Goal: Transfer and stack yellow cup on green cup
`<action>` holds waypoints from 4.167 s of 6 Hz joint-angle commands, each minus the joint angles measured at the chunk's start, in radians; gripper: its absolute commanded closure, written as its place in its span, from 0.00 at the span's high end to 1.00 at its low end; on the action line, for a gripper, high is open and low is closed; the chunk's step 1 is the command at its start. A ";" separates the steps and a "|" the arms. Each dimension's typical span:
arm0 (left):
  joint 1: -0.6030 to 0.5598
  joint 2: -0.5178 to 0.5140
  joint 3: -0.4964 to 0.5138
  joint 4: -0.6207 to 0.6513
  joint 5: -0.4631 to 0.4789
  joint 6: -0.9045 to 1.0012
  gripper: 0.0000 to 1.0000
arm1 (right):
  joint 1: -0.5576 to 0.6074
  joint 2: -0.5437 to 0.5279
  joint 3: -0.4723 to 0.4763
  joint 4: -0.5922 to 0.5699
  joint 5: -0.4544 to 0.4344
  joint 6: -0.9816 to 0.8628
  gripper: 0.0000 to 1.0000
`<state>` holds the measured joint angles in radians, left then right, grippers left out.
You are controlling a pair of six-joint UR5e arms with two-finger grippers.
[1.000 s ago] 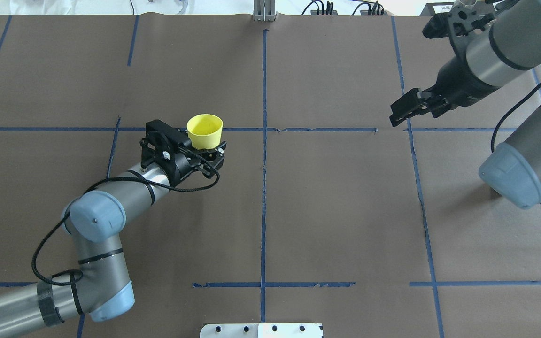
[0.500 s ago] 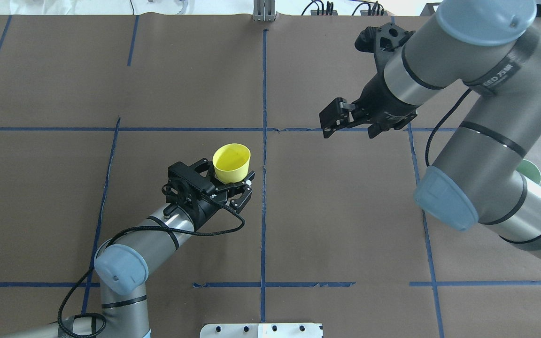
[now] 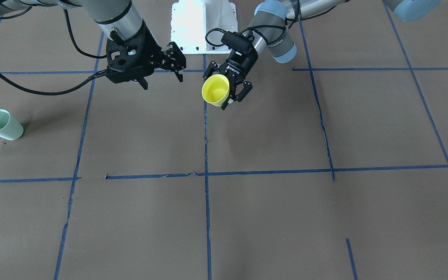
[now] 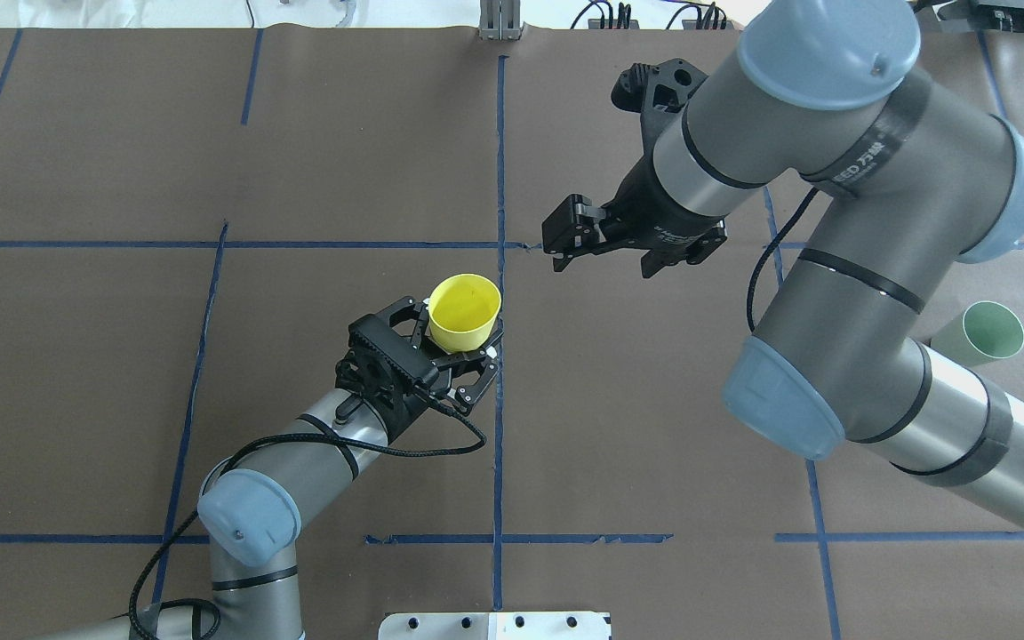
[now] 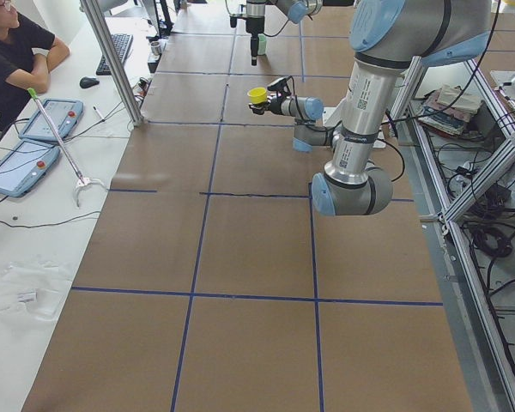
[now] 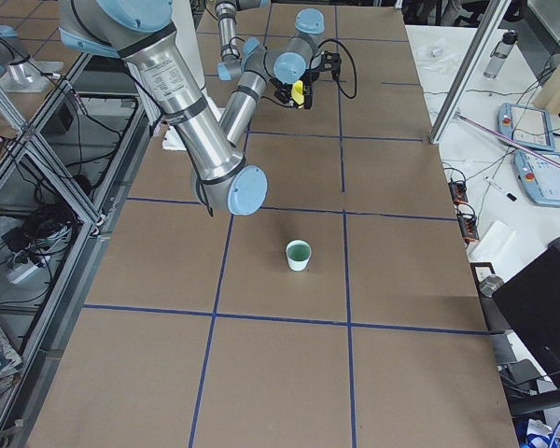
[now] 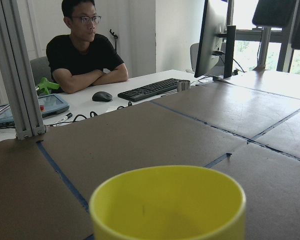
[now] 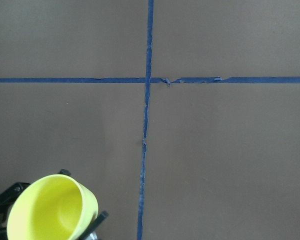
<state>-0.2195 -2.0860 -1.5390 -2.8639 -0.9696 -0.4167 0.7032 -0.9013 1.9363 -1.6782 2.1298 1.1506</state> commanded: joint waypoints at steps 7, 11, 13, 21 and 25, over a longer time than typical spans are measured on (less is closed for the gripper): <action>0.031 -0.029 0.002 -0.003 0.022 0.004 0.12 | -0.083 0.041 -0.086 -0.002 -0.007 0.066 0.99; 0.034 -0.046 0.005 -0.003 0.022 0.004 0.14 | -0.090 0.038 -0.097 0.000 0.005 0.064 0.86; 0.035 -0.054 0.011 -0.003 0.022 0.002 0.15 | -0.088 0.036 -0.095 0.000 0.056 0.061 0.63; 0.042 -0.055 0.008 -0.006 0.052 -0.001 0.96 | -0.085 0.010 -0.091 0.086 0.064 0.066 0.00; 0.042 -0.052 0.002 -0.005 0.055 0.001 1.00 | 0.014 0.004 -0.086 0.087 0.059 0.179 0.00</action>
<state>-0.1780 -2.1388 -1.5361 -2.8693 -0.9144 -0.4168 0.6690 -0.8935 1.8498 -1.5912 2.1905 1.2847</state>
